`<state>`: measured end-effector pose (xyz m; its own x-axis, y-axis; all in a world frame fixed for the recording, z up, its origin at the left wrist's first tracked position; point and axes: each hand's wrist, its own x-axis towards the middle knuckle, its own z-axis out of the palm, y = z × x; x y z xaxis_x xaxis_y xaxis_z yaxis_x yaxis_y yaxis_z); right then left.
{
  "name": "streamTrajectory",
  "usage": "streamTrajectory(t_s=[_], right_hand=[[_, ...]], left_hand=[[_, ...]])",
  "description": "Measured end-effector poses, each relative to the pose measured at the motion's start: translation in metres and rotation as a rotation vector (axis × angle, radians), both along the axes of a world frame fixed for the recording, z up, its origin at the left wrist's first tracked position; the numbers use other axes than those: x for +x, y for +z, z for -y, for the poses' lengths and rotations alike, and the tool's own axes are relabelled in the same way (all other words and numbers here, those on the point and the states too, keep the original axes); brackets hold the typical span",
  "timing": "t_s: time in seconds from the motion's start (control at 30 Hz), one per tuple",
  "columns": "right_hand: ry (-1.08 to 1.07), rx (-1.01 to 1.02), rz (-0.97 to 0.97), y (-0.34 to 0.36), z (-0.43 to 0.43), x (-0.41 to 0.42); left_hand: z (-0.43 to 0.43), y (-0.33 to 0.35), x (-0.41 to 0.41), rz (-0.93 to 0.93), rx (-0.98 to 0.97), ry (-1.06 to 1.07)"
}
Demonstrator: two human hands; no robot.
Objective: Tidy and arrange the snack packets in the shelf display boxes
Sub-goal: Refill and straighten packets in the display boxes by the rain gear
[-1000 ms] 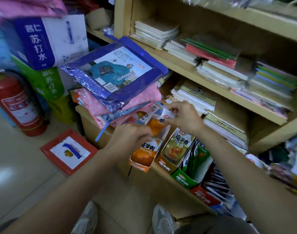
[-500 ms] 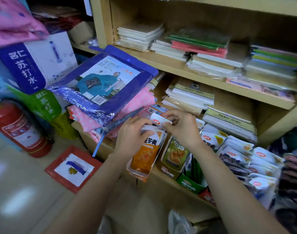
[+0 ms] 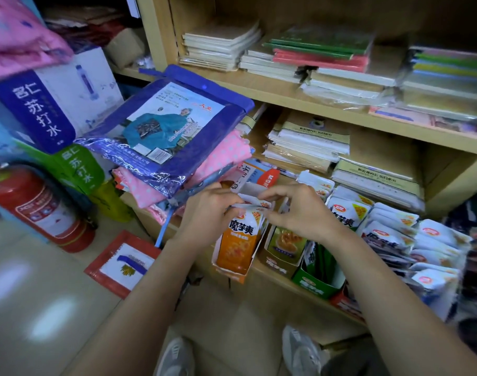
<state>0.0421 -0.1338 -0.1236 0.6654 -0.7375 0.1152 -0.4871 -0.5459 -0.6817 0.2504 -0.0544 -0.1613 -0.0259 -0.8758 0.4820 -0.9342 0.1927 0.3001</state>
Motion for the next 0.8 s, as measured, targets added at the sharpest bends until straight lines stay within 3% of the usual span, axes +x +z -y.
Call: streamTrajectory(t_s=[0.2,0.33,0.5,0.6,0.7,0.8], right_hand=[[-0.121,-0.157,0.165,-0.003,0.003,0.011],[-0.119,-0.262,0.013,-0.012,0.015,0.022],[-0.154,-0.313,0.031,-0.013,0.021,0.023],[-0.185,-0.293,0.045,-0.013,0.022,0.021],[-0.195,-0.280,0.036,-0.010,0.024,0.022],[-0.214,-0.283,0.044,-0.008,0.024,0.023]], left_hand=[[0.008,-0.002,-0.012,-0.173,-0.255,0.084],[0.016,-0.018,-0.016,-0.211,-0.153,0.116],[0.007,-0.016,-0.015,-0.425,-0.096,0.174],[-0.010,-0.018,-0.014,-0.215,-0.101,0.123],[-0.028,-0.035,-0.008,0.059,0.057,-0.076],[-0.045,-0.047,-0.002,0.149,0.180,-0.163]])
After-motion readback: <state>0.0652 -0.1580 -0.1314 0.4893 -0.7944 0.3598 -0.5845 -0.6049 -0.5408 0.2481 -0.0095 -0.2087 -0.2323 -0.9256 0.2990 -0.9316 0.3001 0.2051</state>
